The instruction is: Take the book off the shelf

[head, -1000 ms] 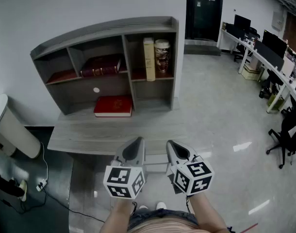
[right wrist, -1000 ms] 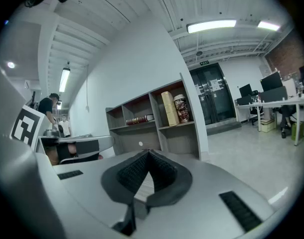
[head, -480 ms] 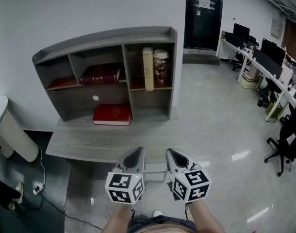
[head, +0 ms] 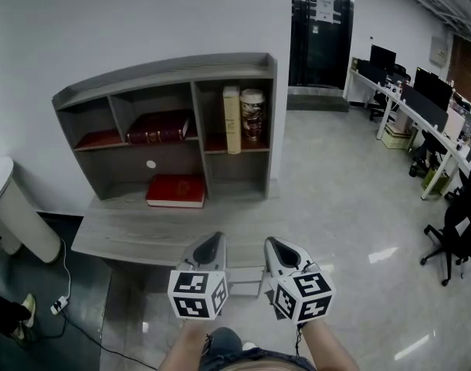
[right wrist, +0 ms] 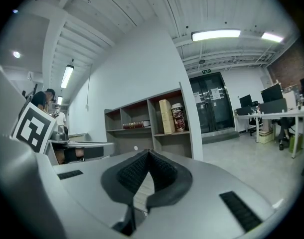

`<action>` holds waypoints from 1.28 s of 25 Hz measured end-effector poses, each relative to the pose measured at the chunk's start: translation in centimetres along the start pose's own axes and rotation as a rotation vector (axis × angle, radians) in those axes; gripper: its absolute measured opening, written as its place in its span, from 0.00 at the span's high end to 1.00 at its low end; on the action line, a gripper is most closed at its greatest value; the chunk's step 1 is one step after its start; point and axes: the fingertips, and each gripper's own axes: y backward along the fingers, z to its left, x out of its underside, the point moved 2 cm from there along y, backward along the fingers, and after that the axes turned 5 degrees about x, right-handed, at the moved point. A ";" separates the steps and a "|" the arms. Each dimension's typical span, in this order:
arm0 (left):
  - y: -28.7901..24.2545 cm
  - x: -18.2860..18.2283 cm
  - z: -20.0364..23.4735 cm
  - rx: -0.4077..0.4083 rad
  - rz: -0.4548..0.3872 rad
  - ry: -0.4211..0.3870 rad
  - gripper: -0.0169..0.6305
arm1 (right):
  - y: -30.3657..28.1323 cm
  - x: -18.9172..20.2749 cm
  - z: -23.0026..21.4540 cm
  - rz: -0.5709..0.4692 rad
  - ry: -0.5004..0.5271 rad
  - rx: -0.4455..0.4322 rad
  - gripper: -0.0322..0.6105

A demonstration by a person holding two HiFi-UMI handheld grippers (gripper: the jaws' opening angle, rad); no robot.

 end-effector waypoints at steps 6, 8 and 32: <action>-0.9 -0.8 0.5 -0.019 -0.005 0.006 0.95 | -0.6 -0.4 -0.9 0.007 0.015 0.010 0.94; -1.4 -0.8 0.7 -0.025 -0.004 0.010 0.95 | -0.9 -0.5 -1.2 0.005 0.017 0.014 0.94; -15.2 -3.9 6.9 -0.077 -0.007 0.010 0.95 | -11.6 -1.3 -9.1 0.064 0.046 0.058 0.94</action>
